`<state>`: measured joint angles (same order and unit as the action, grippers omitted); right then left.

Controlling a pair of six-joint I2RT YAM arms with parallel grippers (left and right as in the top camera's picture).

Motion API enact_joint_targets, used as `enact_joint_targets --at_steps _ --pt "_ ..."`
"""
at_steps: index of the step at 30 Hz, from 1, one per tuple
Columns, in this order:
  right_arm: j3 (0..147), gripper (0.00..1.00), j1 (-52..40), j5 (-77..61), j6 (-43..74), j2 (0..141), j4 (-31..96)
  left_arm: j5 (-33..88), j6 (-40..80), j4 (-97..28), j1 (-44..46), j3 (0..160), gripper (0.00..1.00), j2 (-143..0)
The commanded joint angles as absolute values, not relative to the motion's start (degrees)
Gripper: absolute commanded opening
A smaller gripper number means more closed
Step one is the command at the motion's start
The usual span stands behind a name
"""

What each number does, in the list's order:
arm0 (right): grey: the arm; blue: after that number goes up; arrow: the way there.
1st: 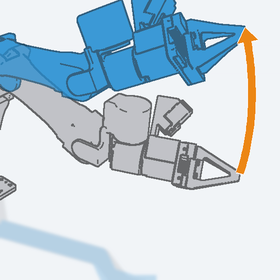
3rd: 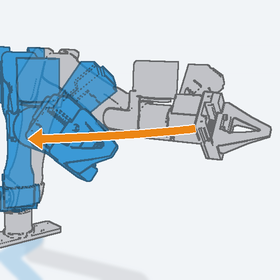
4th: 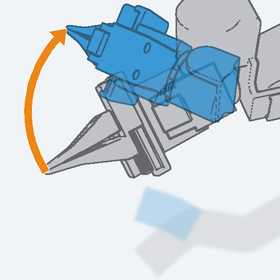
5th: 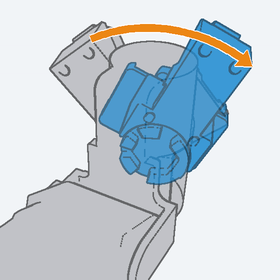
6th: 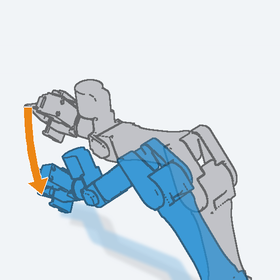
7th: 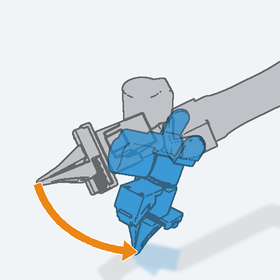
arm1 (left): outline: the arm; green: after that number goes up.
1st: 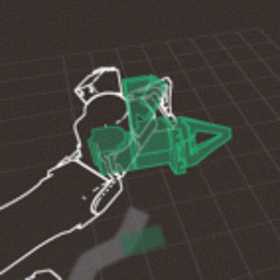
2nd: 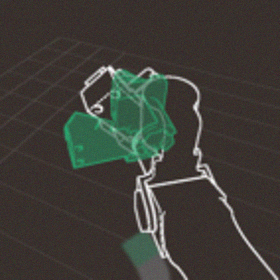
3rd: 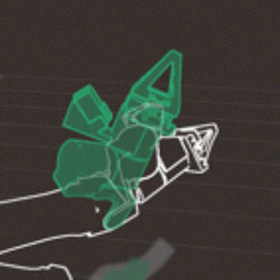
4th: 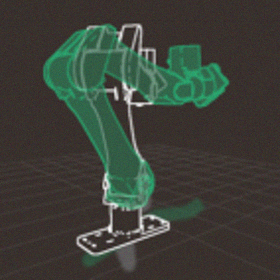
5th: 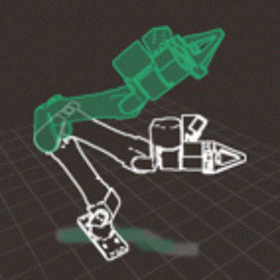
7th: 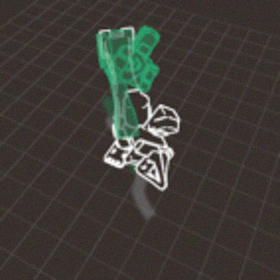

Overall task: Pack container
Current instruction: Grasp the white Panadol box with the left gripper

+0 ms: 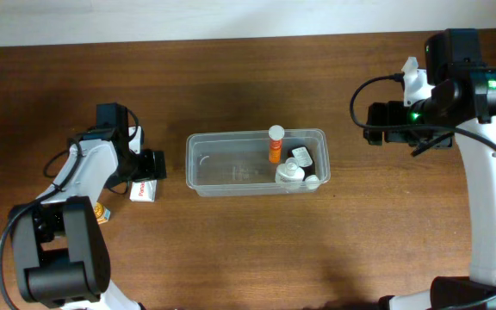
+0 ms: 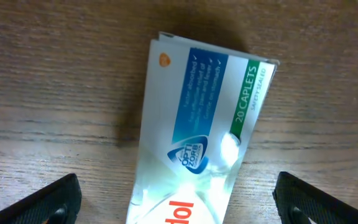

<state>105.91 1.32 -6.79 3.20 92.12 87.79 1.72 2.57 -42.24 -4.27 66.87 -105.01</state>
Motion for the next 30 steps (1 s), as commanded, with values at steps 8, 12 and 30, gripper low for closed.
enact_joint_targets --at_steps 8,12,30 --pt "105.54 0.93 1.52 -6.87 3.40 92.31 87.59 1.58 1.45 -42.02 -4.40 67.33 0.99 -109.16" --pt "105.54 0.93 1.52 -6.87 3.40 92.31 87.61 1.54 1.45 -42.48 -4.40 67.33 0.99 -110.37" --pt "105.54 0.93 1.52 -6.87 3.40 92.31 87.61 1.76 1.45 -45.52 -4.40 74.56 0.45 -107.00"
